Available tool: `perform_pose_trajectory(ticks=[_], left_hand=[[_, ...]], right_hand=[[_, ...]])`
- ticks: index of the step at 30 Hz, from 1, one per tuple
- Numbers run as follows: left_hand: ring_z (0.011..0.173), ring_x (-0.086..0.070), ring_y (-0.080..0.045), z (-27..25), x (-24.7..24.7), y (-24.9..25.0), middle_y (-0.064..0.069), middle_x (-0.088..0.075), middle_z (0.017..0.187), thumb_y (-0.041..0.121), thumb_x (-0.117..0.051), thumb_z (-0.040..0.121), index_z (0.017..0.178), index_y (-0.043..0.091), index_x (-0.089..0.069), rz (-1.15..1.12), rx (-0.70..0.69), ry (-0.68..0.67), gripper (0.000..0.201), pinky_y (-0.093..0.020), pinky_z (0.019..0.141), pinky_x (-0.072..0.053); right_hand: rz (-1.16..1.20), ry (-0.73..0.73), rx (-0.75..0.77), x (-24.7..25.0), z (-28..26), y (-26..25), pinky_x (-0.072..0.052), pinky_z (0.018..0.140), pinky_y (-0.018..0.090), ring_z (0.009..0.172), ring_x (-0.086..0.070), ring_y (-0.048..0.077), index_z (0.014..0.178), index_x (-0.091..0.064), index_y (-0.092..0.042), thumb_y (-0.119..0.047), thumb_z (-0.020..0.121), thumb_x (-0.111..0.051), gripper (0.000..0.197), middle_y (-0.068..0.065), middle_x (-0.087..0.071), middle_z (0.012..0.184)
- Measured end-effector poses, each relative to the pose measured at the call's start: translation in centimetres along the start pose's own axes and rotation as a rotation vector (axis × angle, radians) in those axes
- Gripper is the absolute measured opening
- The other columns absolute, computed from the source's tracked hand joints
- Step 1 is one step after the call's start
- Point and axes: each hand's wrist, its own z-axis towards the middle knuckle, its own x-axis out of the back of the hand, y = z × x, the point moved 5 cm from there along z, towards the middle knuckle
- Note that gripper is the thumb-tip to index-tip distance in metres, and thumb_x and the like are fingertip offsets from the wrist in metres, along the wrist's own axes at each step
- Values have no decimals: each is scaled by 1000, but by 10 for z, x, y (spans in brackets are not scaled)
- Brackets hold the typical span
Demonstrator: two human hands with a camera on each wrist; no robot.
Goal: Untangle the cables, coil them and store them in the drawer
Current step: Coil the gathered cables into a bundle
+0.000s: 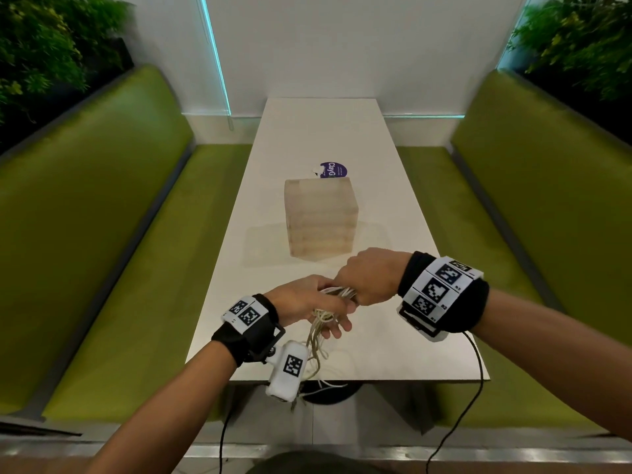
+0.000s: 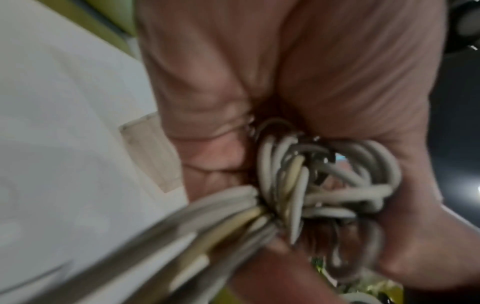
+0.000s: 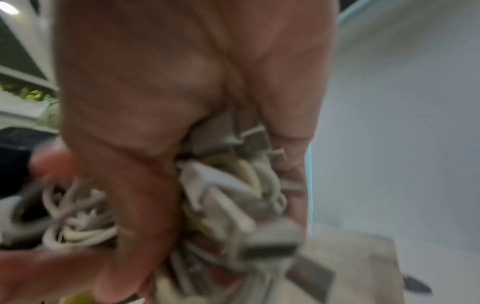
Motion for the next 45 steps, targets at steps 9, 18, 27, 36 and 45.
perform_pose_trajectory(ticks=[9,18,27,36,45], left_hand=[[43,-39,-11,-3,-2,-2,-1,-51,60,10,-58,87,96,4,-61,117,-31,-26,12,-23,43,-33],[49,-36,-13,-5,4,0,-2,-48,67,35,-60,88,113,1,-60,32,-109,-9,42,-23,46,-30],[39,-45,-14,-6,14,-26,1,-30,51,40,-47,91,70,19,-58,-226,-332,343,31,-26,51,-37],[58,-55,-22,-10,26,-23,9,-41,51,41,-41,97,75,13,-44,-69,-362,441,36,-33,67,-38],[91,-68,-21,-7,33,10,-12,-70,102,24,-32,102,112,4,-59,-697,-562,755,35,-30,86,-56]], right_hand=[[577,-116,74,-13,-2,3,-35,40,8,42,-47,0,96,-65,-4,-22,83,-68,22,-3,-58,63],[588,-58,46,-13,3,6,-41,48,20,49,-49,11,92,-64,-10,-27,89,-60,18,-1,-55,63],[554,154,-55,25,-8,43,-40,46,16,54,-52,15,89,-63,-5,-25,88,-62,20,4,-61,69],[693,331,-102,46,-24,66,-43,49,27,50,-50,12,84,-61,-8,-27,88,-63,20,0,-58,64],[940,561,-160,15,1,17,-46,61,26,61,-54,11,87,-60,-21,-30,91,-59,10,-4,-60,72]])
